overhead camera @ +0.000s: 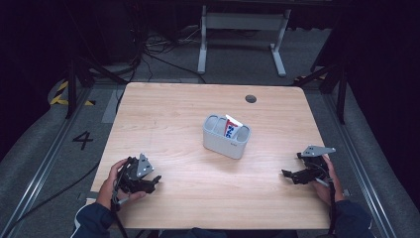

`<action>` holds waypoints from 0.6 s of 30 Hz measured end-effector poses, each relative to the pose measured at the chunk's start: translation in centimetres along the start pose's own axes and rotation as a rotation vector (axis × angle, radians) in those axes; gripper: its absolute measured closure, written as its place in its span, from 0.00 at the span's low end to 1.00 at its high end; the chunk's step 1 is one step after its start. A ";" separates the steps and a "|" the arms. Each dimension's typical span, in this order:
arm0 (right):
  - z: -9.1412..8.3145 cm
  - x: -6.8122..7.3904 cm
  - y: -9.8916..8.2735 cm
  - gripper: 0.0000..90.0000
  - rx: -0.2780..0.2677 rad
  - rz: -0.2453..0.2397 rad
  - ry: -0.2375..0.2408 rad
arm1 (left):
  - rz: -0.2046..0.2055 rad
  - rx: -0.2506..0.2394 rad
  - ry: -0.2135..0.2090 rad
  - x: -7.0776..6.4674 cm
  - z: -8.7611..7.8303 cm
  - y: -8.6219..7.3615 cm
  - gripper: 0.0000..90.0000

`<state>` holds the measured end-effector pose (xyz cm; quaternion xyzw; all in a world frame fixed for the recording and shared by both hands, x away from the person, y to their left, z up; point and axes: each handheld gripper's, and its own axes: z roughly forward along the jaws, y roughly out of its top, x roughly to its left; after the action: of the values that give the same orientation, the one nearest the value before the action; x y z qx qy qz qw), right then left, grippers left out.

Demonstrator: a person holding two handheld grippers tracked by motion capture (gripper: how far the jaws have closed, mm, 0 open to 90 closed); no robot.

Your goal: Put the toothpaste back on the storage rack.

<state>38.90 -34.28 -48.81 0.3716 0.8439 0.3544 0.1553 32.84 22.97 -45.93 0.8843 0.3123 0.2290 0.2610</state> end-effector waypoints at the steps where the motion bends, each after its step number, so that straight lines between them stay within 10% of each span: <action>1: 0.0 0.0 0.0 0.01 0.000 0.000 0.000 | -0.008 -0.001 -0.004 0.0 0.0 -0.2 0.26; 8: 0.0 0.0 0.0 0.01 0.000 0.000 0.000 | -0.074 -0.031 -0.035 0.1 -0.4 -2.5 0.26; 18: 0.0 0.0 0.0 0.02 -0.001 -0.002 -0.001 | -0.268 -0.069 -0.087 1.1 -0.6 -4.8 0.20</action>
<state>38.88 -34.27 -48.81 0.3709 0.8439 0.3546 0.1564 31.20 27.13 -48.14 0.8343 0.4078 0.1642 0.3327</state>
